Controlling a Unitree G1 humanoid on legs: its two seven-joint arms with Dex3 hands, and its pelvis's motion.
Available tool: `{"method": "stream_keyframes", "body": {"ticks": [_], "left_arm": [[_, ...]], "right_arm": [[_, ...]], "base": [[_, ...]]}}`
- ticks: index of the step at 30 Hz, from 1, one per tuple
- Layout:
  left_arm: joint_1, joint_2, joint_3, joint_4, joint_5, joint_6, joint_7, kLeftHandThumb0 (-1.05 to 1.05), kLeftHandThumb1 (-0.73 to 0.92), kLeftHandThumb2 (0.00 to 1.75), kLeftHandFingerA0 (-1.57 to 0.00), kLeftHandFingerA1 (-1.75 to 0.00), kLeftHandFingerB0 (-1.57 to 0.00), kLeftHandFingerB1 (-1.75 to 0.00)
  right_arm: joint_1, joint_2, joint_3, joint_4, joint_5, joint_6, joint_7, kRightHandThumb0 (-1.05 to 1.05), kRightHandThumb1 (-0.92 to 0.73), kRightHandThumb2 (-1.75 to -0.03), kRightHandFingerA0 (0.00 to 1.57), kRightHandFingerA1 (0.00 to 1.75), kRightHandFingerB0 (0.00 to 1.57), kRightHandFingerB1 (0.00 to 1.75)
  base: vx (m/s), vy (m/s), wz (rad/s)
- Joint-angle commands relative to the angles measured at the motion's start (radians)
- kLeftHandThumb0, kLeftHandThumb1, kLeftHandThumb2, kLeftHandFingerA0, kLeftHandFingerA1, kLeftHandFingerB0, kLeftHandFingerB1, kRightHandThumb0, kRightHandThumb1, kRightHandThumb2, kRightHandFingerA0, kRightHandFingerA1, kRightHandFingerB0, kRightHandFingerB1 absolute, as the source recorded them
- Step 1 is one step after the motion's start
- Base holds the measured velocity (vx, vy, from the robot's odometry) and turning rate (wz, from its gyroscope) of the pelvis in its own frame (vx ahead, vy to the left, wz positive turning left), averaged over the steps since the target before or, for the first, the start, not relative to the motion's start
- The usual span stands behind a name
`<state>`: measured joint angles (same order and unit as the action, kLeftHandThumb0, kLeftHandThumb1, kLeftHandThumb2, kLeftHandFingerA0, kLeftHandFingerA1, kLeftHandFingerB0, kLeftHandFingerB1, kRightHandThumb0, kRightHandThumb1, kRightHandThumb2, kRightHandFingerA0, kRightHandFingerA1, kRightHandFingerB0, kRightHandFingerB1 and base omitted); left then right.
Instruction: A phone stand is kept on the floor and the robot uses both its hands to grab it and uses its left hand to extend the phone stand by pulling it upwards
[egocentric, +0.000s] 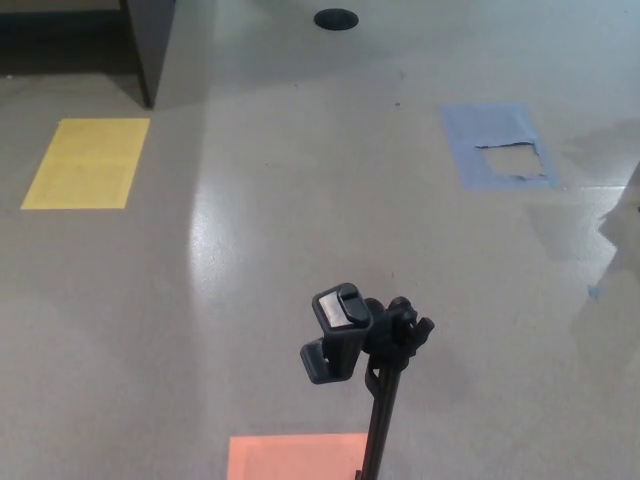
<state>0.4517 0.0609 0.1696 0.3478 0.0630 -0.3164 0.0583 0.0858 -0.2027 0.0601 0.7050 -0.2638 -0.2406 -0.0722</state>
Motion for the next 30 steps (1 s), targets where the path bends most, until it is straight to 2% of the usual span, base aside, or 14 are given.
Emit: {"method": "stream_keyframes", "body": {"ticks": [1, 3, 7, 8, 12, 13, 17, 18, 21, 24, 26, 28, 29, 30], "left_arm": [[0.095, -0.05, 0.122, -0.223, 0.004, -0.391, 0.141, -0.45, 0.56, 0.57, -0.39, -0.33, -0.44, -0.34], [0.111, -0.061, 0.118, -0.258, 0.028, -0.393, 0.145, -0.51, 0.42, 0.7, -0.32, -0.42, -0.37, -0.43], [0.112, -0.058, 0.111, -0.312, 0.117, -0.399, 0.168, -0.51, 0.46, 0.55, -0.29, -0.33, -0.4, -0.34], [0.111, -0.061, 0.108, -0.323, 0.135, -0.408, 0.176, -0.58, 0.38, 0.7, -0.25, -0.4, -0.33, -0.43], [0.068, -0.108, 0.053, -0.465, 0.223, -0.401, 0.197, -0.62, 0.39, 0.69, -0.18, -0.37, -0.23, -0.39], [0.058, -0.113, 0.037, -0.498, 0.247, -0.392, 0.195, -0.29, 0.22, 0.84, -0.08, -0.51, -0.08, -0.49], [0.004, -0.106, -0.025, -0.596, 0.336, -0.331, 0.17, -0.33, 0.21, 0.83, 0.0, -0.49, 0.0, -0.47], [-0.015, -0.111, -0.058, -0.62, 0.344, -0.294, 0.151, -0.55, 0.36, 0.76, 0.0, -0.28, -0.06, -0.39], [-0.041, -0.122, -0.141, -0.672, 0.403, -0.2, 0.114, -0.72, 0.35, 0.71, -0.04, -0.13, -0.03, -0.19], [-0.074, -0.134, -0.202, -0.707, 0.509, -0.146, 0.118, -0.63, 0.34, 0.81, 0.0, -0.08, 0.0, -0.19], [-0.089, -0.143, -0.225, -0.717, 0.537, -0.128, 0.122, -0.83, 0.4, 0.62, 0.0, -0.07, 0.0, -0.22], [-0.134, -0.14, -0.244, -0.724, 0.627, -0.108, 0.138, -0.72, 0.4, 0.83, 0.0, 0.0, 0.0, -0.09], [-0.145, -0.135, -0.247, -0.737, 0.674, -0.101, 0.143, -0.76, 0.42, 0.84, 0.0, 0.0, 0.0, -0.04], [-0.16, -0.13, -0.25, -0.746, 0.712, -0.098, 0.148, -0.76, 0.42, 0.84, 0.0, 0.0, 0.0, -0.01]], "right_arm": [[-0.005, -0.074, 0.024, -0.08, -0.103, -0.329, -0.156, -0.56, -0.18, -0.96, 0.04, 0.66, 0.0, 0.61], [0.019, -0.069, 0.02, -0.103, -0.084, -0.331, -0.136, -0.56, -0.16, -0.94, 0.05, 0.66, 0.01, 0.61], [0.033, -0.065, 0.025, -0.143, -0.078, -0.319, -0.113, -0.56, -0.13, -0.92, 0.05, 0.66, 0.02, 0.61], [0.034, -0.064, 0.027, -0.152, -0.078, -0.313, -0.11, -0.57, -0.13, -0.93, 0.02, 0.66, 0.0, 0.61], [0.0, -0.047, 0.037, -0.17, -0.08, -0.303, -0.107, -0.56, -0.15, -0.93, 0.03, 0.65, 0.0, 0.6], [-0.008, -0.042, 0.041, -0.175, -0.084, -0.297, -0.108, -0.56, -0.15, -0.93, 0.03, 0.65, 0.0, 0.6], [-0.026, -0.017, 0.058, -0.179, -0.099, -0.285, -0.123, -0.55, -0.16, -0.93, 0.03, 0.64, 0.0, 0.59], [-0.032, -0.015, 0.063, -0.183, -0.104, -0.278, -0.125, -0.54, -0.17, -0.93, 0.04, 0.64, 0.0, 0.59], [-0.024, -0.006, 0.079, -0.184, -0.117, -0.268, -0.135, -0.57, -0.16, -0.94, 0.03, 0.65, 0.0, 0.6], [-0.016, 0.003, 0.094, -0.181, -0.123, -0.255, -0.137, -0.56, -0.15, -0.93, 0.02, 0.65, 0.0, 0.6], [-0.018, 0.004, 0.1, -0.178, -0.129, -0.248, -0.14, -0.56, -0.15, -0.93, 0.03, 0.65, 0.0, 0.6], [-0.035, 0.013, 0.108, -0.158, -0.13, -0.242, -0.143, -0.56, -0.14, -0.93, 0.03, 0.65, 0.0, 0.6], [-0.034, 0.018, 0.112, -0.159, -0.124, -0.235, -0.135, -1.05, -0.56, -1.02, 0.05, 0.81, 0.02, 0.68], [-0.034, 0.021, 0.116, -0.16, -0.123, -0.23, -0.132, -1.05, -0.54, -1.01, 0.04, 0.81, 0.02, 0.68]], "base": [[0.0, 0.0, 0.0], [0.0, 0.0, 0.0], [0.0, 0.0, 0.0], [0.0, 0.0, 0.0], [0.0, 0.0, 0.0], [0.0, 0.0, 0.0], [0.0, 0.0, 0.0], [0.0, 0.0, 0.0], [0.0, 0.0, 0.0], [0.0, 0.0, 0.0], [0.0, 0.0, 0.0], [0.0, 0.0, 0.0], [0.0, 0.0, 0.0], [0.0, 0.0, 0.0]]}}
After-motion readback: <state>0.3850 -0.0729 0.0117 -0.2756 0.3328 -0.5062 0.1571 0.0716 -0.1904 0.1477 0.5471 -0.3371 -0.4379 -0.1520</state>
